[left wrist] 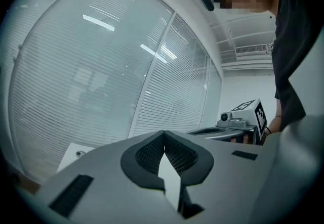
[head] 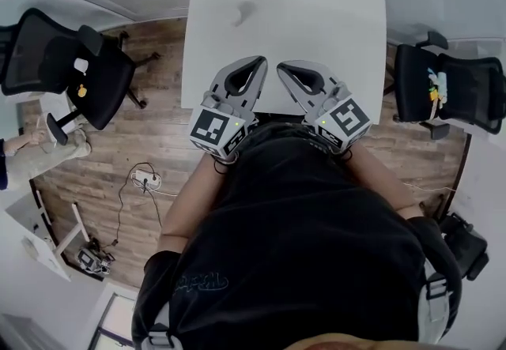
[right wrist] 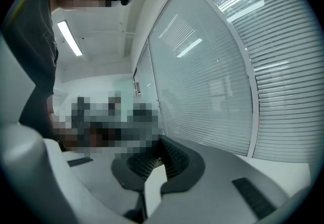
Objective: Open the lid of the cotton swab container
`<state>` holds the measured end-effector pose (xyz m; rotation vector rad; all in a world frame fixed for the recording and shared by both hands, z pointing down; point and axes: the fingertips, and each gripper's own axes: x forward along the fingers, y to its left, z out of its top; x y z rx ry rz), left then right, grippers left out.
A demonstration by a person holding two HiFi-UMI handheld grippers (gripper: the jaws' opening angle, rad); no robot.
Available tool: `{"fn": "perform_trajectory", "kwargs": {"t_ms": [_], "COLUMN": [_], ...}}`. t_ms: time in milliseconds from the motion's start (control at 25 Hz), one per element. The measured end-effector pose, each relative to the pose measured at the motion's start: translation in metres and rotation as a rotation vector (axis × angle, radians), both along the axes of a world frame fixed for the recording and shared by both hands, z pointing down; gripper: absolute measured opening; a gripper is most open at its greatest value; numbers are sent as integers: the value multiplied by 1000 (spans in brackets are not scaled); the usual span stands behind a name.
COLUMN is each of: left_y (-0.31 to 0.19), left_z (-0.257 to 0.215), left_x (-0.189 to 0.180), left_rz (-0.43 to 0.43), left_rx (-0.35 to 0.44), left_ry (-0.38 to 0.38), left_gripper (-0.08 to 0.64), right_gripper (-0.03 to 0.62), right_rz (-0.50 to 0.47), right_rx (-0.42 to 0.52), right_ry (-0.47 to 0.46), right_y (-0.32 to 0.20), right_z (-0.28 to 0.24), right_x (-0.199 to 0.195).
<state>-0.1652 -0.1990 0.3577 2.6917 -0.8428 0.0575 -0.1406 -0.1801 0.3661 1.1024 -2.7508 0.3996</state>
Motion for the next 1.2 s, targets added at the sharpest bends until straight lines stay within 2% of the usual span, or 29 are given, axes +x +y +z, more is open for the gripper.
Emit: {"fn": "perform_trajectory", "kwargs": {"t_ms": [520,720,1120,1200], "left_y": [-23,-40,-67,-73], "left_z": [31,42,74,80], "left_x": [-17,-20,-18,-18], "left_rz": [-52,-64,-30,-14], "left_rx": [-10,12,45,59], "left_ry": [-60,-58,-104,-106], "left_gripper": [17,17,20,56], "right_gripper": [21,21,21,21], "right_rz": [-40,-38,-41,-44], "right_rx": [-1,-15,-43,-55], "right_ry": [3,1,-3,1], "right_y": [-20,-32,-55,-59], "right_z": [9,16,35,41], "right_x": [-15,-13,-9,-9]}}
